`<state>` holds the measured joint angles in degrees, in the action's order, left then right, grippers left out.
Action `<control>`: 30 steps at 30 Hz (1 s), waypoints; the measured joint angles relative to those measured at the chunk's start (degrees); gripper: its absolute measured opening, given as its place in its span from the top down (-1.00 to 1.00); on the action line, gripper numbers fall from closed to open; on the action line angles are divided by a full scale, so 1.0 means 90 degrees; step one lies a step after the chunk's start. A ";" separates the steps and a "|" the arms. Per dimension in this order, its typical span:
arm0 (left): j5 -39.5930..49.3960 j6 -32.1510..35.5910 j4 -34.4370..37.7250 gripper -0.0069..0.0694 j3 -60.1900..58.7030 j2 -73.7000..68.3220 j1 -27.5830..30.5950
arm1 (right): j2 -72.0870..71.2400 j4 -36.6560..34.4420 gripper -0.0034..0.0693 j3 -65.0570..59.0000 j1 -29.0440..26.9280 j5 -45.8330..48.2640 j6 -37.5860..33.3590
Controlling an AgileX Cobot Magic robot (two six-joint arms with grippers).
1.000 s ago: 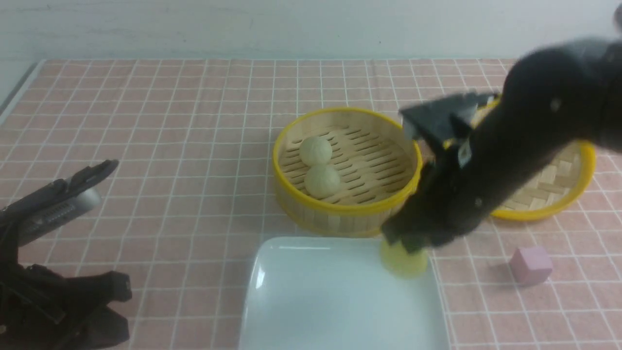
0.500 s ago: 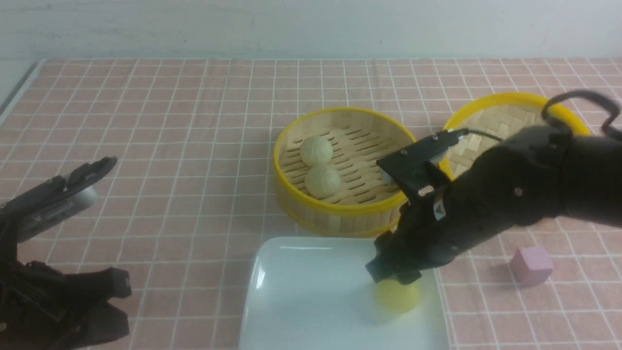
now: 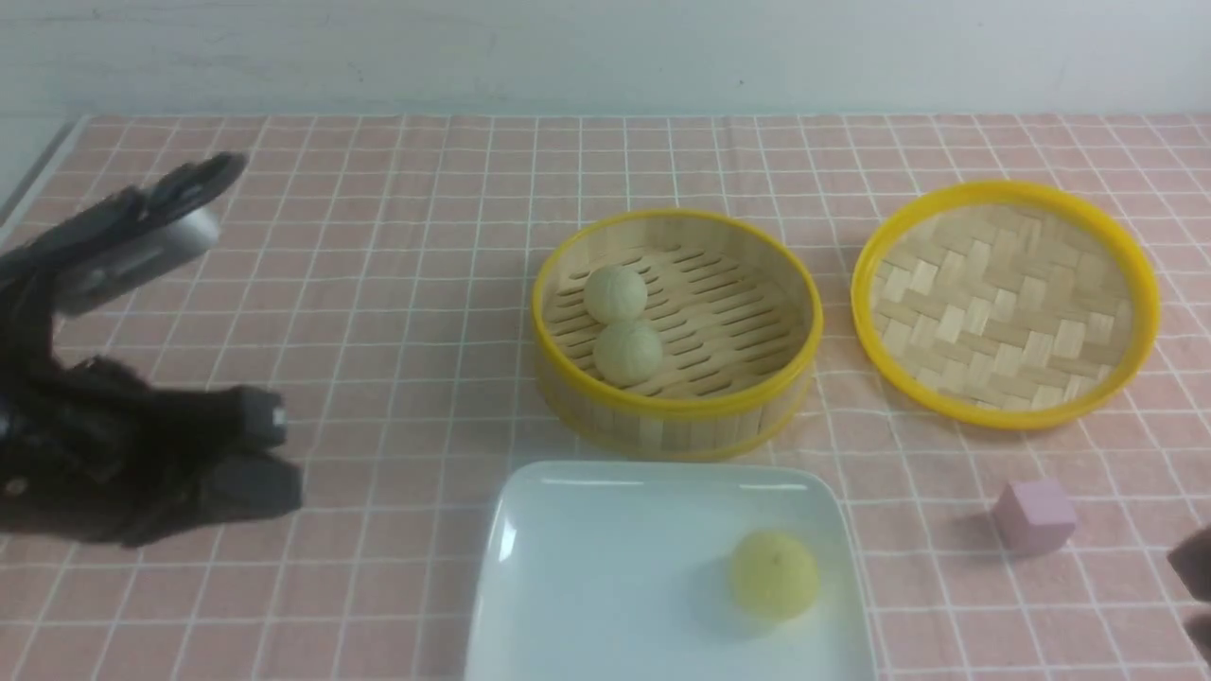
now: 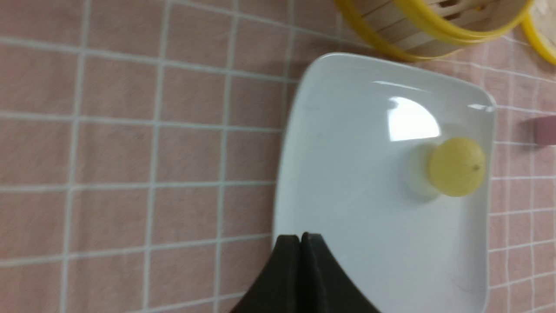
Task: Put the steamed buns into the plate on the pink tablecloth.
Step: 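Reach into the bamboo steamer and grasp a bun with the left gripper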
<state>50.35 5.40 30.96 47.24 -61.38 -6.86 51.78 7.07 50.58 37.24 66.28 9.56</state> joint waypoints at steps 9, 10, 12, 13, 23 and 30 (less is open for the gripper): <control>-0.1074 -0.0503 -0.0463 0.79 0.2156 -0.2512 -0.2569 | -0.1078 0.0470 0.93 -0.1540 0.0000 -0.1311 0.0012; -0.1060 -0.0732 -0.0723 0.76 0.2486 -0.2876 -0.2662 | -0.1085 0.0510 0.93 -0.1572 0.0000 -0.1348 0.0012; -0.1016 -0.1059 -0.1111 0.69 0.2957 -0.3364 -0.2744 | -0.1099 0.0556 0.93 -0.1589 0.0000 -0.1394 0.0012; -0.0884 -0.1486 -0.1541 0.59 0.3535 -0.3935 -0.2769 | -0.1099 0.0611 0.93 -0.1589 0.0000 -0.1468 0.0012; -0.0745 -0.2292 -0.2778 -0.04 0.5355 -0.5880 -0.2774 | -0.1099 0.0633 0.89 -0.1594 0.0000 -0.1633 0.0012; -0.1048 -0.2445 -0.2899 0.19 0.5475 -0.6565 -0.2774 | -0.1099 0.0633 0.88 -0.1594 0.0000 -0.1633 0.0032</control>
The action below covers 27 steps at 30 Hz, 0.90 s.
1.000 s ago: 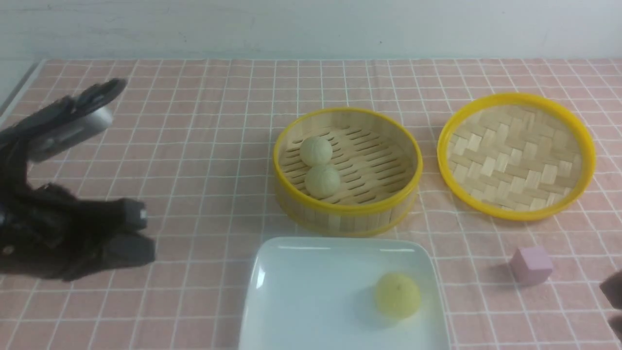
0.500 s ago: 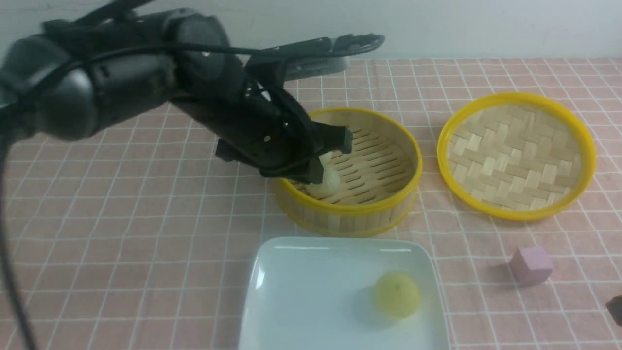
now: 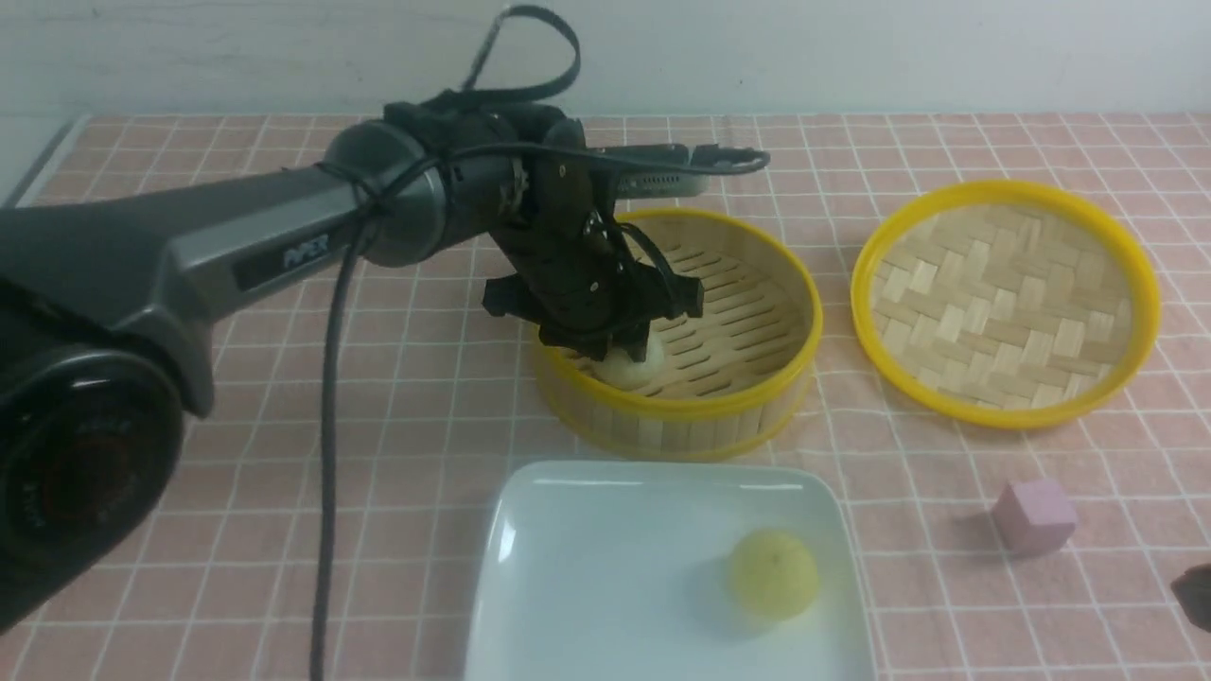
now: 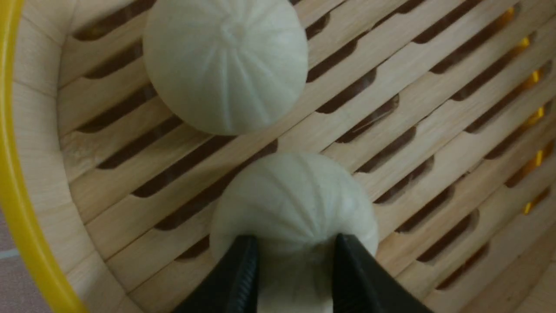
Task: Put the steamed buns into the plate on the pink tablecloth.
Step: 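Reach into the bamboo steamer and grasp a bun with the left gripper, then carry the bun from the bamboo steamer to the plate with the left gripper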
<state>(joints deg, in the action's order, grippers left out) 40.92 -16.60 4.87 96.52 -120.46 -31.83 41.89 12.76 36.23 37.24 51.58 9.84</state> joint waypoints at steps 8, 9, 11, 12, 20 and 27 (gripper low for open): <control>0.0427 -0.0435 -0.0389 0.75 0.0008 0.0826 -0.0427 | 0.0000 -0.0029 0.84 -0.0014 0.0000 0.0000 0.0000; 0.0494 -0.0435 -0.0413 0.75 0.0008 0.0934 -0.0446 | 0.0000 -0.0029 0.84 -0.0014 0.0000 0.0000 0.0000; 0.0887 -0.0435 -0.0664 0.75 0.0008 0.1448 -0.0612 | 0.0000 -0.0029 0.84 -0.0014 0.0000 0.0000 0.0000; 0.1338 -0.0441 -0.0812 0.75 -0.0006 0.1873 -0.0743 | -0.0006 -0.0034 0.83 -0.0014 0.0000 0.0006 0.0000; 0.1693 -0.0440 -0.0841 0.75 -0.1370 0.2238 -0.1435 | -0.0002 -0.0159 0.81 -0.0014 0.0000 0.0012 0.0000; 0.0902 -0.0699 -0.0408 0.72 -0.1930 0.1472 -0.1834 | -0.0007 -0.0175 0.79 -0.0014 0.0000 0.0021 0.0000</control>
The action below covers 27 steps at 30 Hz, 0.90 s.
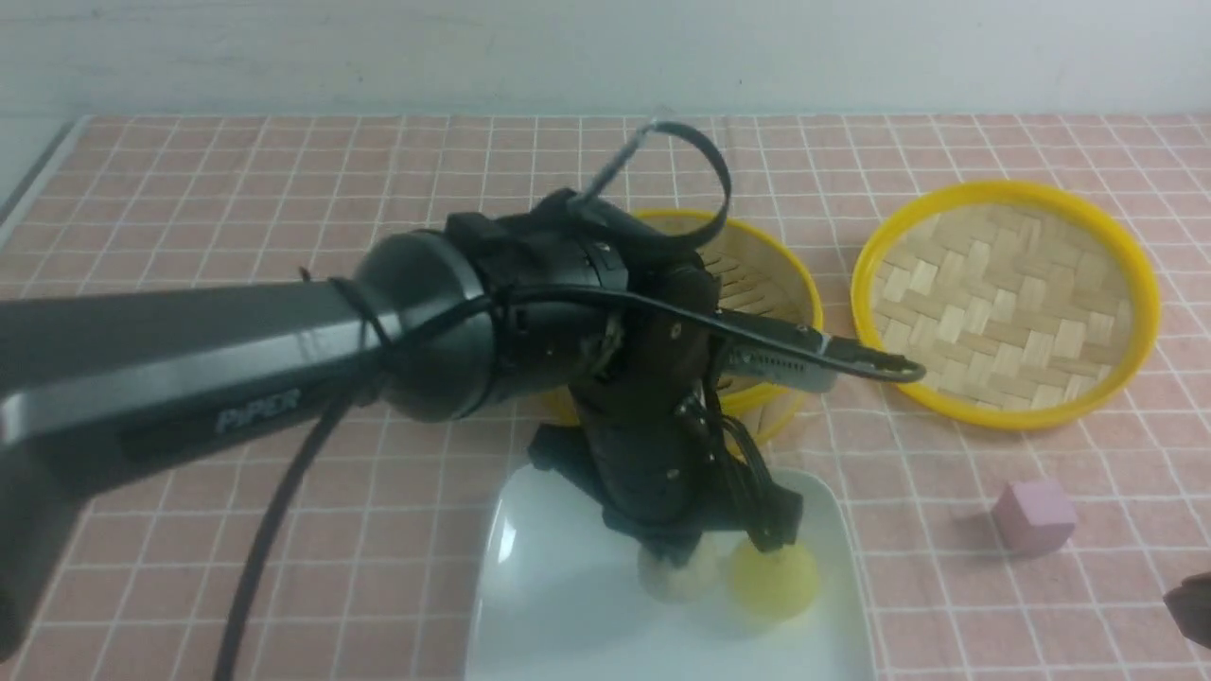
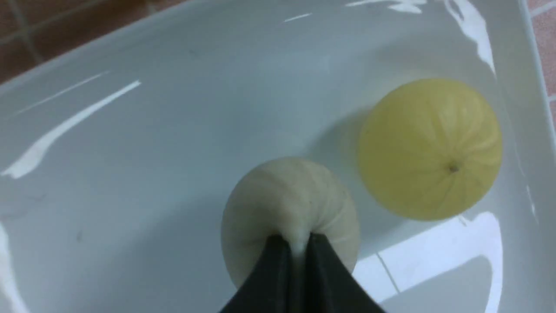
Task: Put the steamed buns into the plate on the pink tablecloth.
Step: 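Carry the bun from the bamboo steamer to the plate with the left gripper, then reach into the bamboo steamer and grasp a bun with the left gripper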
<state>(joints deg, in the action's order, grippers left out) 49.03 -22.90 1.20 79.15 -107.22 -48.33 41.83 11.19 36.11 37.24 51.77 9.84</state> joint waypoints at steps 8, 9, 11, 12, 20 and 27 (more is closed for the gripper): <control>-0.0031 -0.0070 0.0141 0.22 0.0039 -0.0158 0.0000 | 0.0000 -0.0005 0.76 0.0000 0.0000 0.0000 0.0000; 0.0060 -0.0048 0.0141 0.14 0.0101 -0.0151 0.0000 | 0.0000 -0.0005 0.76 0.0000 0.0000 0.0000 0.0000; 0.0342 -0.0010 0.0098 -0.06 0.0376 -0.0083 0.0060 | 0.0000 -0.0005 0.74 0.0000 0.0000 0.0000 0.0000; 0.0515 0.0006 0.0063 -0.13 0.0553 -0.0039 0.0110 | 0.0000 -0.0005 0.74 0.0000 0.0000 0.0000 0.0000; 0.1361 0.0140 -0.0416 0.31 0.2224 -0.0115 0.1216 | 0.0000 -0.0005 0.73 0.0000 0.0000 -0.0012 0.0000; 0.1326 0.0411 -0.0322 0.80 0.3575 -0.1121 0.2169 | 0.0000 -0.0005 0.70 0.0000 0.0000 -0.0096 0.0000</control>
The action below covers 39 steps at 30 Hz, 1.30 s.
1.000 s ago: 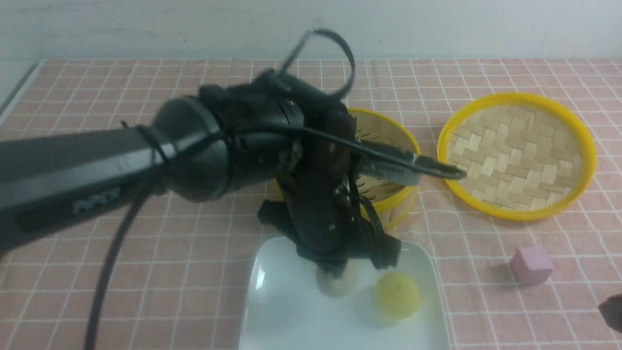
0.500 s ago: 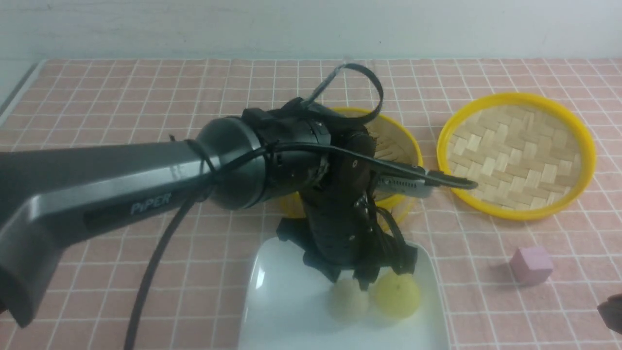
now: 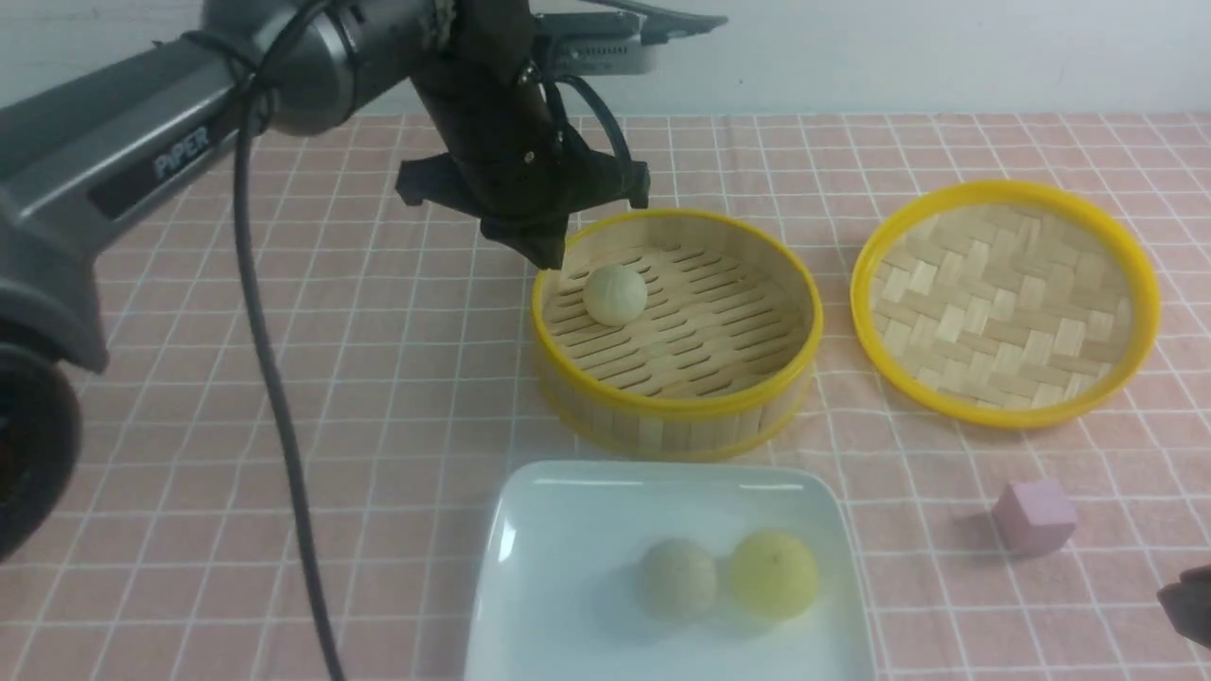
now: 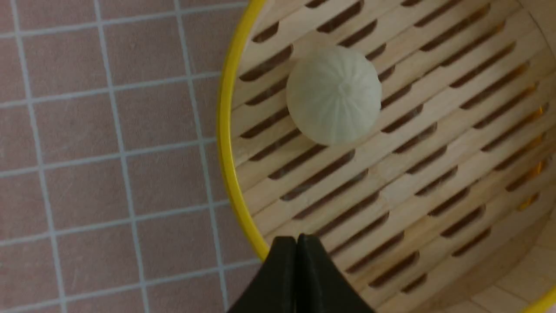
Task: Put the steamed buns into the plate on the pink tablecloth.
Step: 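Reach into the bamboo steamer and grasp a bun with the left gripper, then carry the bun from the bamboo steamer to the plate with the left gripper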
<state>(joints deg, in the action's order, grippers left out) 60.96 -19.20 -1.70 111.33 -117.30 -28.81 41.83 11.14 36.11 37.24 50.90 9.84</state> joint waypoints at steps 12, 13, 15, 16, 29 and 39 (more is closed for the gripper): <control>-0.1200 0.0019 0.0119 -0.07 0.0776 -0.1199 -0.0074 | 0.0000 0.0006 0.66 0.0000 0.0000 -0.0080 0.0000; -0.1357 0.0019 0.0101 -0.11 0.0783 -0.1258 -0.0074 | 0.0000 0.0006 0.66 0.0000 0.0000 -0.0094 0.0000; -0.1587 0.0013 0.0018 -0.16 0.0783 -0.1417 -0.0074 | 0.0000 0.0006 0.65 0.0000 0.0000 -0.0116 0.0000; -0.1674 -0.0019 -0.0023 -0.14 0.0783 -0.1515 -0.0074 | 0.0000 0.0006 0.64 0.0000 0.0000 -0.0121 0.0016; -0.0101 0.0053 0.0188 0.75 0.0794 -0.0649 -0.0074 | 0.0000 0.0025 0.59 0.0000 0.0000 -0.0087 0.0067; 0.1028 0.0230 0.0273 0.74 -0.1508 0.0621 -0.0868 | 0.0000 0.0006 0.57 0.0000 0.0000 0.0023 0.0074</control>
<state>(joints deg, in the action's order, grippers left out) 70.22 -17.13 0.77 97.76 -111.71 -36.62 41.83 11.20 36.11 37.24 51.11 10.52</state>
